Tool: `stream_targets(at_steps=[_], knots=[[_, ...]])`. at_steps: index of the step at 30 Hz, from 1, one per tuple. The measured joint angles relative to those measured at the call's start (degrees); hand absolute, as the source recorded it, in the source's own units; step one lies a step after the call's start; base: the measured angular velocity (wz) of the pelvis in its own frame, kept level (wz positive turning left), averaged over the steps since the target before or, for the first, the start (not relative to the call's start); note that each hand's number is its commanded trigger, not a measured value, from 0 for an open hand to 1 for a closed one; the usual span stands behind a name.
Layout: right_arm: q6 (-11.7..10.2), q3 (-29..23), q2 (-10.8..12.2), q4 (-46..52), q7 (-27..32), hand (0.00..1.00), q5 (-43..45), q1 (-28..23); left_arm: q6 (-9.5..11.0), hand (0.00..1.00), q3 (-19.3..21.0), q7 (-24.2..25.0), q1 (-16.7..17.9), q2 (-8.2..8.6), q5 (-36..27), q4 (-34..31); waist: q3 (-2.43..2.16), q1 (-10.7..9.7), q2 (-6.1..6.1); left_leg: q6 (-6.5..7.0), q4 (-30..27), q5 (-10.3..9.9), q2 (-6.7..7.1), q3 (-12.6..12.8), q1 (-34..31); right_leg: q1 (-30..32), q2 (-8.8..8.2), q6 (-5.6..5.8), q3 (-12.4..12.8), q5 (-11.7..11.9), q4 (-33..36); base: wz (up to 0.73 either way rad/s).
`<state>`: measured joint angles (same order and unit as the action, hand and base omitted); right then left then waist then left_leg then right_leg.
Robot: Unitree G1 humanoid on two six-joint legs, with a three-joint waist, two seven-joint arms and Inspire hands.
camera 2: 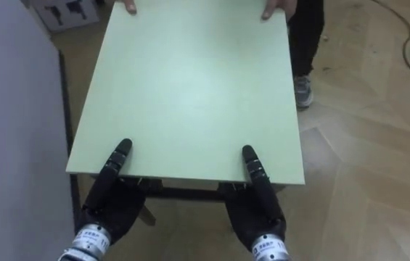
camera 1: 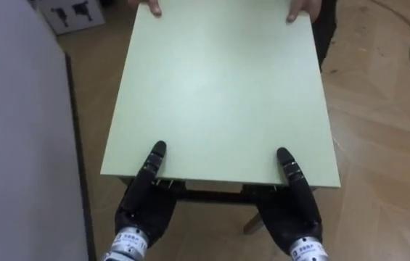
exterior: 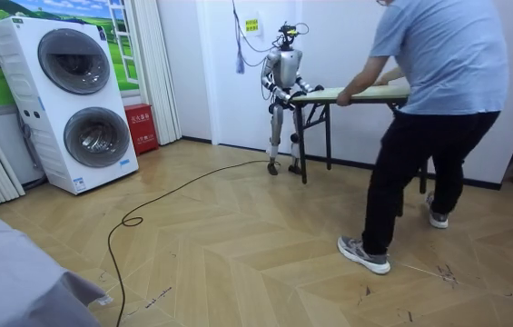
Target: Move table with human
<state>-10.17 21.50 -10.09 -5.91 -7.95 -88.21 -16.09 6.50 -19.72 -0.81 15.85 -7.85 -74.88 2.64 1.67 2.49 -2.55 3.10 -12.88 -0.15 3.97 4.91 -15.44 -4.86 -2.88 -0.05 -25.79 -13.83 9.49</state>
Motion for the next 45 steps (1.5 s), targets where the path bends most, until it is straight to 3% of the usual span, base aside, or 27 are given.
stream_targets(at_steps=[4, 6, 10, 14, 17, 19, 21, 22, 24, 26, 27, 32, 34, 35, 36, 38, 40, 45], knots=[[0.9, -0.2, -0.6, 1.2, 2.8, 1.0, 0.7, 1.3, 0.0, 1.0, 1.0, -0.4, 0.0, 1.4, 0.1, 0.0, -0.02, 2.2, 0.03, 1.03, 1.3, 1.2, 0.84, -0.4, 0.0, 0.0, -0.68, 0.68, -1.1, -0.4, -0.6, 0.16], [1.5, -0.1, -0.5, 1.4, 4.5, 1.0, 1.3, 2.5, 0.1, 1.0, 1.7, -0.8, 0.0, 1.86, 0.1, 0.0, -0.03, 2.5, 0.06, 2.04, 1.2, 1.2, 1.38, -1.0, -0.1, 0.0, -1.11, 1.37, -1.3, -0.8, 0.4, 0.2], [1.5, -0.1, -0.3, 1.4, 5.0, 1.0, 1.8, 2.9, 0.2, 1.0, 1.5, -0.8, 0.0, 2.18, 0.1, 0.0, -0.03, 2.8, 0.06, 3.12, 0.6, 0.9, 1.95, -3.0, 0.0, 0.8, -1.76, 1.48, -0.3, -0.9, 3.8, 0.28], [1.7, -0.1, 0.8, 1.4, 5.6, 1.0, 2.4, 2.8, 1.1, 1.0, 1.5, -1.0, 0.1, 1.97, 0.2, 0.0, 0.0, 3.0, -0.02, 4.16, -1.0, -0.9, 2.68, -5.1, 0.0, 2.6, -2.27, 2.19, 3.5, -1.6, 7.3, 0.16], [1.8, -0.3, 0.6, 1.4, 6.1, 1.0, 2.8, 2.4, 1.0, 1.0, 1.0, -2.1, 0.3, 2.67, 0.2, 0.3, -0.04, 3.1, -0.31, 5.16, -3.3, -2.5, 3.67, -5.7, 0.0, 8.4, -3.85, 1.94, 5.6, -2.3, 10.8, 0.22], [1.8, -0.4, 0.3, 1.4, 6.2, 1.0, 3.0, 2.0, 1.0, 1.0, 0.7, -2.6, 0.6, 2.75, 0.0, 0.5, -0.04, 3.2, -0.31, 5.78, -4.5, -3.4, 4.37, -6.1, 0.1, 11.8, -5.01, 2.03, 8.0, -2.4, 15.2, 0.34], [2.1, -0.4, 0.1, 1.4, 6.2, 1.0, 3.0, 1.5, 0.9, 1.0, 0.6, -2.9, 0.6, 2.68, 0.0, 0.8, -0.06, 3.1, -0.35, 6.26, -5.2, -3.8, 5.31, -7.9, 0.1, 15.8, -5.74, 2.47, 12.3, -2.2, 18.9, 0.44], [2.2, -0.4, 0.1, 1.4, 6.2, 1.0, 3.0, 1.5, 0.9, 1.0, 0.6, -3.0, 0.6, 2.57, 0.0, 0.8, -0.06, 2.7, -0.36, 6.32, -5.4, -3.8, 5.71, -8.7, 0.1, 16.6, -6.09, 2.54, 12.8, -2.1, 19.2, 0.67], [2.3, -0.4, 0.5, 1.4, 6.8, 1.0, 2.9, 1.1, 0.9, 1.0, 0.3, -3.6, 0.5, 2.23, 0.0, 0.9, -0.11, 1.5, -0.39, 6.93, -6.0, -4.5, 6.79, -10.3, 1.0, 18.1, -6.81, 2.96, 14.7, 0.0, 17.1, 0.67], [2.2, -0.2, 0.9, 1.4, 7.4, 1.0, 3.0, 0.5, 0.9, 1.0, 0.2, -4.1, 0.5, 2.22, 0.1, 1.3, -0.19, 0.8, -0.23, 7.38, -5.6, -5.1, 7.24, -10.1, 2.2, 17.8, -6.73, 3.07, 16.2, 3.3, 15.1, 0.5], [2.1, -0.2, 1.0, 1.4, 7.4, 1.0, 3.0, 0.4, 0.9, 1.0, 0.2, -4.4, 0.4, 2.25, 0.2, 1.4, -0.21, 0.5, -0.23, 7.51, -5.0, -5.1, 7.41, -10.1, 2.8, 17.4, -6.56, 3.76, 17.3, 3.7, 14.9, 0.4], [2.0, -0.2, 0.7, 1.4, 7.8, 1.0, 3.0, 0.4, 0.9, 1.0, -0.1, -5.3, -0.1, 2.47, 0.3, 1.9, -0.1, 0.3, -0.05, 7.41, -2.5, -5.2, 7.41, -9.0, 4.1, 14.7, -5.71, 4.32, 20.1, 4.1, 9.7, 0.14], [2.1, -0.3, 0.6, 1.3, 8.1, 1.0, 3.0, 0.2, 0.8, 1.0, -0.3, -5.5, 0.0, 2.58, 0.5, 2.2, 0.0, 0.6, 0.12, 6.35, -1.5, -5.8, 7.39, -8.3, 5.1, 13.5, -5.56, 4.51, 21.1, 4.3, 8.0, -0.09], [2.2, -0.4, 0.6, 1.3, 8.1, 1.0, 3.0, 0.0, 0.4, 1.0, -0.2, -5.6, 0.1, 2.42, 0.6, 2.2, 0.04, 0.9, 0.18, 4.97, -1.5, -6.3, 7.3, -8.1, 5.5, 12.7, -5.41, 4.38, 21.3, 4.9, 6.7, -0.11], [2.6, -0.4, 0.7, 0.9, 8.1, 1.0, 2.7, 0.0, -0.1, 1.0, 0.4, -5.6, 0.1, 2.11, 0.7, 2.2, 0.08, 1.0, 0.25, 2.62, -1.3, -6.8, 7.0, -8.1, 5.9, 11.5, -4.68, 4.17, 21.3, 6.0, 4.8, -0.11], [3.5, -0.5, 0.8, 0.7, 8.1, 1.0, 2.4, 0.0, -0.4, 1.0, 0.4, -5.5, 0.1, 1.84, 0.8, 2.1, 0.14, 1.1, 0.36, 1.05, -0.1, -6.6, 6.4, -8.1, 6.7, 10.1, -2.7, 3.65, 21.2, 7.3, 2.2, -0.07], [4.0, -0.8, 1.0, 0.5, 8.1, 1.0, 2.4, -0.1, -0.7, 1.0, 0.6, -5.3, 0.2, 1.55, 1.1, 2.1, 0.15, 1.4, 0.35, 1.16, 0.7, -6.3, 6.14, -7.9, 7.0, 8.9, -1.08, 3.06, 21.0, 7.8, 0.2, -0.09], [4.1, -2.2, 0.8, 0.5, 8.2, 1.0, 3.0, -0.8, -1.9, 1.0, 0.6, -5.3, 0.6, 1.45, 2.3, 1.5, 0.15, 1.7, 0.35, 1.17, 1.6, -6.3, 5.9, -6.9, 7.0, 8.0, 0.4, 2.65, 21.1, 8.1, -0.9, -0.07]])
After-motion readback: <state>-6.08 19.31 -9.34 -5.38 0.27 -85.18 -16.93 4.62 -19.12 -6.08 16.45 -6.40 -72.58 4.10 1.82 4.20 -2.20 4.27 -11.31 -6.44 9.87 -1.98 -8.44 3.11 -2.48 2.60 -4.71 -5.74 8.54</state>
